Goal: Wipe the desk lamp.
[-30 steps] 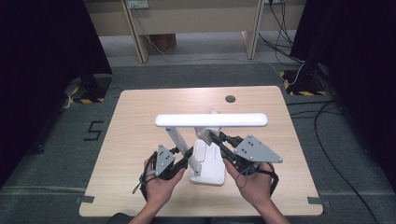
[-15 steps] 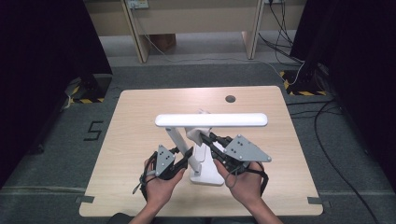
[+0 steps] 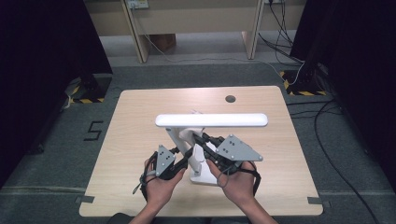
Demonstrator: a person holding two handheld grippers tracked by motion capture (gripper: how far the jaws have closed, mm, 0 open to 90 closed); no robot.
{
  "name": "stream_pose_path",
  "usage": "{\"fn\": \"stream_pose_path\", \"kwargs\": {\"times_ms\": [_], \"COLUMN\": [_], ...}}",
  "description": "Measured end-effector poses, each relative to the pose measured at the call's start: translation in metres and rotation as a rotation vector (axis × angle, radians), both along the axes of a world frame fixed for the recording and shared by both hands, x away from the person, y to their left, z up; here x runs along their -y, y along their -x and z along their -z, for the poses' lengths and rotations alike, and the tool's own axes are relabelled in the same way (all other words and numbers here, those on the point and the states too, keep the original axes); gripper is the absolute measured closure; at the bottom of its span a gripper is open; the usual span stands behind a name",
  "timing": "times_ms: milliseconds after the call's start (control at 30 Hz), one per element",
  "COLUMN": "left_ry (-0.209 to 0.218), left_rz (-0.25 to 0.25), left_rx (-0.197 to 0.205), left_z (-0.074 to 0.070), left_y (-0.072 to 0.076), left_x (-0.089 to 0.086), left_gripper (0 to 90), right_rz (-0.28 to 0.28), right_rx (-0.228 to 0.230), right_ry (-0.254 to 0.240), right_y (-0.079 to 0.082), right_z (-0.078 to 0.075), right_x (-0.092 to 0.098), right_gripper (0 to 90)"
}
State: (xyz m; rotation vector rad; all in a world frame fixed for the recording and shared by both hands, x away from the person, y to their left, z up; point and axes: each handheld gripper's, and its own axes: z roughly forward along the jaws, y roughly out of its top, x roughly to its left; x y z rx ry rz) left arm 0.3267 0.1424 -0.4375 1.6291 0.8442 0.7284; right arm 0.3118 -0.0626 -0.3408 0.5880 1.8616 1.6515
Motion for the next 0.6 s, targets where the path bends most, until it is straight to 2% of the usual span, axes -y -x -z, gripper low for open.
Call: {"fn": "stream_pose_path", "kwargs": {"times_ms": [367,400,433,600], "left_ry": [-0.006,-0.007,-0.008,-0.009], "left_rz": [0.0,0.0,-0.001,-0.002], "left_rx": [0.002,0.003,0.003,0.004], "left_z": [0.0,0.0,0.0,0.0], "left_y": [0.0,0.0,0.0,0.0], "left_x": [0.0,0.0,0.0,0.0], "left_gripper": [62.2,62.2,62.2,62.2], "right_rz": [-0.038,-0.042,-0.044,-0.046], "right_rx": [-0.007,-0.025,-0.012,-0.038], "right_ry": [0.004,-0.002,0.007,-0.001], "right_y": [0.002,0.003,0.002,-0.001], "right_z": [0.002,0.003,0.003,0.009], "right_x": [-0.015,-0.016,-0.017,-0.021], "right_gripper": [84.0,84.0,83.9,83.9]}}
